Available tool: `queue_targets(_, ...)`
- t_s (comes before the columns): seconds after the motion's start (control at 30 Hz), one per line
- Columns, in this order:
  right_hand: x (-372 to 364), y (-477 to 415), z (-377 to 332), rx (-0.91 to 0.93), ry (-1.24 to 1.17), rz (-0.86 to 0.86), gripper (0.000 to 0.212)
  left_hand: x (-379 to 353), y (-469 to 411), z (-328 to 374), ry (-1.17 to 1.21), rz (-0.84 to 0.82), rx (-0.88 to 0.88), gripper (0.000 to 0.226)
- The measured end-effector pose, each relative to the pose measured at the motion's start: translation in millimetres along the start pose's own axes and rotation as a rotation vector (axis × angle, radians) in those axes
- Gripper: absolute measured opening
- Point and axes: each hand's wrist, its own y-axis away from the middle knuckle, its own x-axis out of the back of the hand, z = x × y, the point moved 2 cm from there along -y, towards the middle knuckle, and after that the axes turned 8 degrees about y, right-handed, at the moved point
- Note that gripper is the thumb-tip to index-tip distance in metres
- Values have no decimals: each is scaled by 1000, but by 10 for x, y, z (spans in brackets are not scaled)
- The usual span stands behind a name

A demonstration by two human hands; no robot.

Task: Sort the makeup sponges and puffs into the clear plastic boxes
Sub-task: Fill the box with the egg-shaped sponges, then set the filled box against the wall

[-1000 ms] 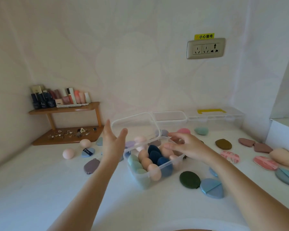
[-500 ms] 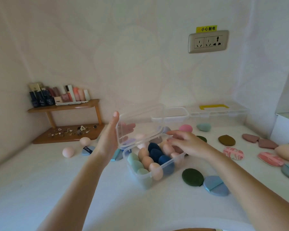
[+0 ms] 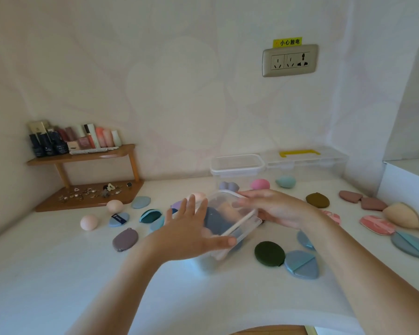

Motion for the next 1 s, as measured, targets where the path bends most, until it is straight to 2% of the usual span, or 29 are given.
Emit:
queue_targets(0.07, -21, -11, 15, 27, 73, 36, 31, -41, -82, 0, -7, -2, 64, 129)
queue_targets(0.2, -9, -48, 47, 53, 129, 17, 35, -47, -180, 66, 10, -32, 150, 131)
queue_targets(0.33, -12, -20, 18, 103, 177, 13, 36, -49, -189, 244, -83, 27, 167, 119)
queue_targets(0.43, -18, 3, 26, 141, 361, -39, 64, -53, -180, 265, -80, 34, 183, 113)
queue_targets(0.53, -28, 5, 76, 122, 441, -58, 90, -58, -180, 264, -83, 44, 194, 111)
queue_targets(0.6, -16, -17, 85, 136, 489, -12, 88, -63, -166, 285, -89, 58, 198, 109)
queue_targets(0.7, -27, -49, 97, 129, 445, 24, 68, -64, -132, 316, -82, 85, 233, 107)
queue_targets(0.73, -31, -48, 96, 123, 450, 21, 67, -67, -119, 323, -73, 92, 246, 107)
queue_targets(0.77, -32, -45, 91, 134, 466, 11, 75, -71, -110, 329, -62, 101, 253, 108)
queue_targets(0.87, 2, -7, 52, 139, 447, 2, 111, -43, -39, 302, 8, 159, 209, 111)
queue_targets(0.93, 64, 9, 18, 174, 395, 14, 116, 77, 20, 230, 120, 220, 115, 115)
queue_targets(1.0, 119, 18, 7, 206, 364, 62, 102, 317, 40, 136, 228, 294, 20, 121)
